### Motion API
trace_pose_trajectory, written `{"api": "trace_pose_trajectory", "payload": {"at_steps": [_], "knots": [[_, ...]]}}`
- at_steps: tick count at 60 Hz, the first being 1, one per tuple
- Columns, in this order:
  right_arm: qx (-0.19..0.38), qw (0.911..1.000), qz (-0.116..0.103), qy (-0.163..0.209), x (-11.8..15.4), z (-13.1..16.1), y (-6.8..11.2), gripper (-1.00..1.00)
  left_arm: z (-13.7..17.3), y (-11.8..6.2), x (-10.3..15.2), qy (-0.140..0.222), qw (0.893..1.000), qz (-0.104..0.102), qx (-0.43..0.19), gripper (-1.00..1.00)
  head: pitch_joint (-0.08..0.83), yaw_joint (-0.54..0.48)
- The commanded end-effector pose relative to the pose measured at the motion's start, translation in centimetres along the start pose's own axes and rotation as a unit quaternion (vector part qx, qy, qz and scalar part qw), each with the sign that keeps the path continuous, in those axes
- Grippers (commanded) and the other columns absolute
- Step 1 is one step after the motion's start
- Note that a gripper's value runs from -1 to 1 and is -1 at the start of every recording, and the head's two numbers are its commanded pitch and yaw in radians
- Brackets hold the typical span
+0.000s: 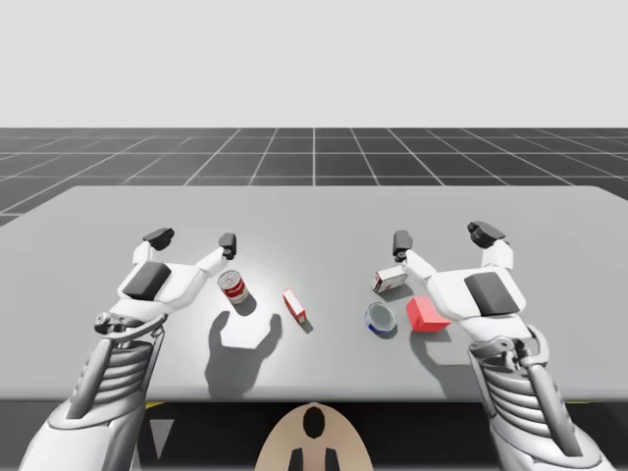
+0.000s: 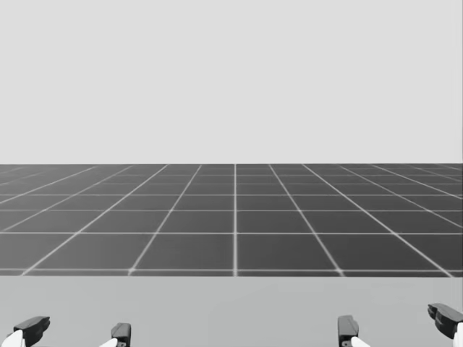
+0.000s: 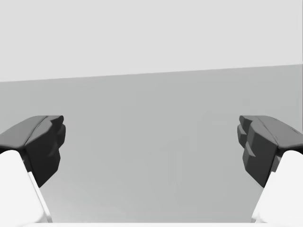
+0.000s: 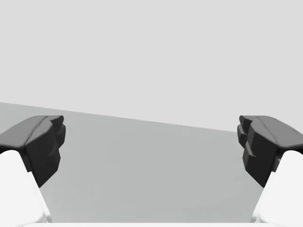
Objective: Find the red cube and pick it up.
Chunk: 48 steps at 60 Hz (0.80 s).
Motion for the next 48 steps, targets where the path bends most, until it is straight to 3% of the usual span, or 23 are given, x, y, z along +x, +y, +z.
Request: {"api": "trace_pose_trajectory", "payload": {"at_steps": [1, 16, 30, 48], "knots": [[-0.016, 0.9999, 0.004, 0.004, -0.22, 0.12, 0.3, -1.0, 0.05, -0.23, -0.1, -0.001, 1.0, 0.004, -0.001, -1.0, 0.005, 0.01], [-0.005, 0.9999, 0.0, 0.011, -0.08, -0.05, 0.13, -1.0, 0.07, -0.09, -0.05, 0.001, 1.0, 0.004, 0.0, -1.0, 0.108, 0.01], [-0.006, 0.9999, -0.002, 0.013, -0.06, -0.11, -0.06, -1.0, 0.08, 0.03, -0.01, 0.0, 1.0, 0.005, 0.003, -1.0, 0.333, 0.0], [-0.004, 0.9999, -0.001, 0.015, -0.09, -0.22, -0.1, -1.0, 0.04, 0.11, 0.1, -0.002, 1.0, 0.005, 0.003, -1.0, 0.528, -0.1]]}}
